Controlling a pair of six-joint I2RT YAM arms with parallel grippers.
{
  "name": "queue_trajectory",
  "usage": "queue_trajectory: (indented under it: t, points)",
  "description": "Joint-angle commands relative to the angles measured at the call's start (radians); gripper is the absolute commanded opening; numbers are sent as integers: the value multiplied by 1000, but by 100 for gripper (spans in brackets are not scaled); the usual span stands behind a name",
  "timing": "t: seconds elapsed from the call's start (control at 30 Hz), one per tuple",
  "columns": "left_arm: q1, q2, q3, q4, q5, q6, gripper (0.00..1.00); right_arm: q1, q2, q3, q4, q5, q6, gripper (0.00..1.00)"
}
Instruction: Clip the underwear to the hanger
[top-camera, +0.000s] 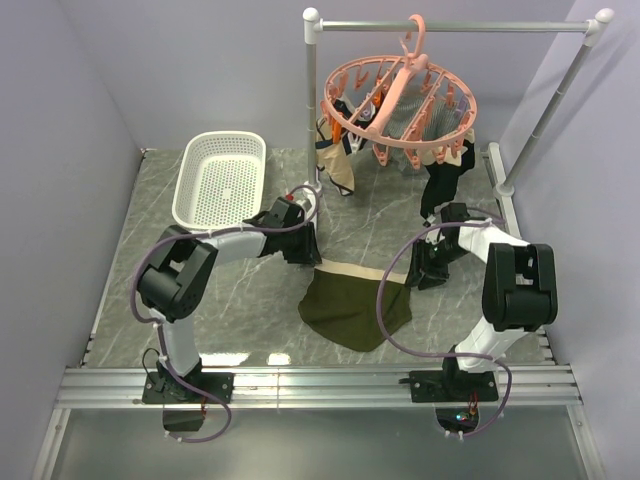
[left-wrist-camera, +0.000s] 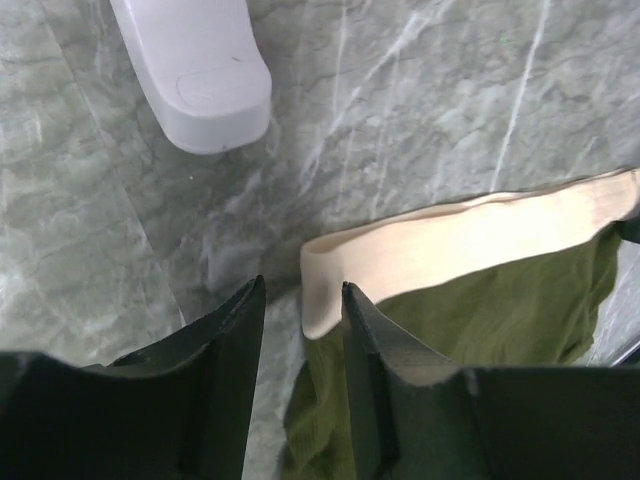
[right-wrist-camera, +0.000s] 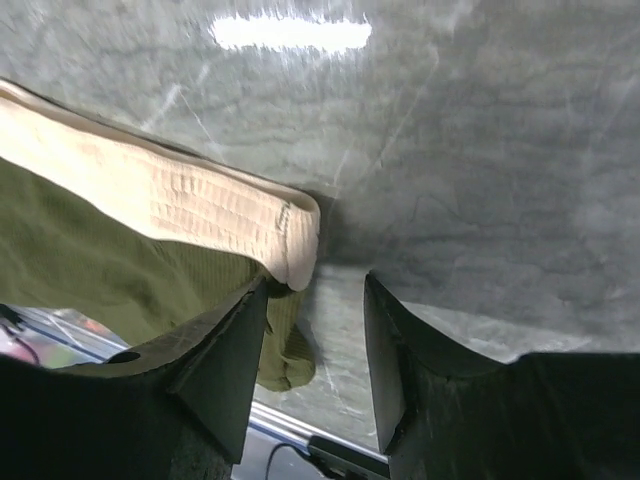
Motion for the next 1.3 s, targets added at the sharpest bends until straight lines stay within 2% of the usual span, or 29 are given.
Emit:
queue_trajectory:
  t: [0.0,0.07,0.13,0.2,0.23,0.27,0.33,0.37,0.57,0.73,0.83,0.9,0.97,1.1,1.27]
  points:
    - [1,27,47,17,37,2,42,-3,15,35,42,-15,30,51]
    - [3,44,55,9,40,3,40,-3,24,40,55,-22,33,50]
    - [4,51,55,14,40,6,34,-4,32,40,70,-28,38,47]
    - [4,56,53,19,51,5,28,-4,35,37,76,-46,36,32]
    - [3,56,53,19,59,3,18,-4,27,32,75,-57,36,26]
    - [3,45,49,20,77,2,13,-4,18,27,69,-67,30,15]
    - [3,22,35,22,95,0,0,-6,-34,17,43,-115,18,6]
    - [4,-22,12,23,106,3,0,-7,-62,14,32,-127,7,0]
    - [17,-269,-100,51,164,38,0,-21,-362,1,-19,-204,-18,0]
    - [21,-384,-139,42,200,37,0,-23,-552,1,-11,-221,-21,0]
    - [24,-459,-126,86,150,67,0,-24,-660,33,31,-187,-45,0]
    - [24,-495,-123,172,102,95,0,-24,-704,34,105,-96,-45,0]
    - [27,-470,-71,152,54,115,0,-24,-712,44,158,-57,-88,0]
    - [37,-499,-33,100,109,140,0,-27,-752,116,93,-115,-108,0]
    - [30,-661,-135,82,102,205,0,-26,-976,47,64,-146,-119,0]
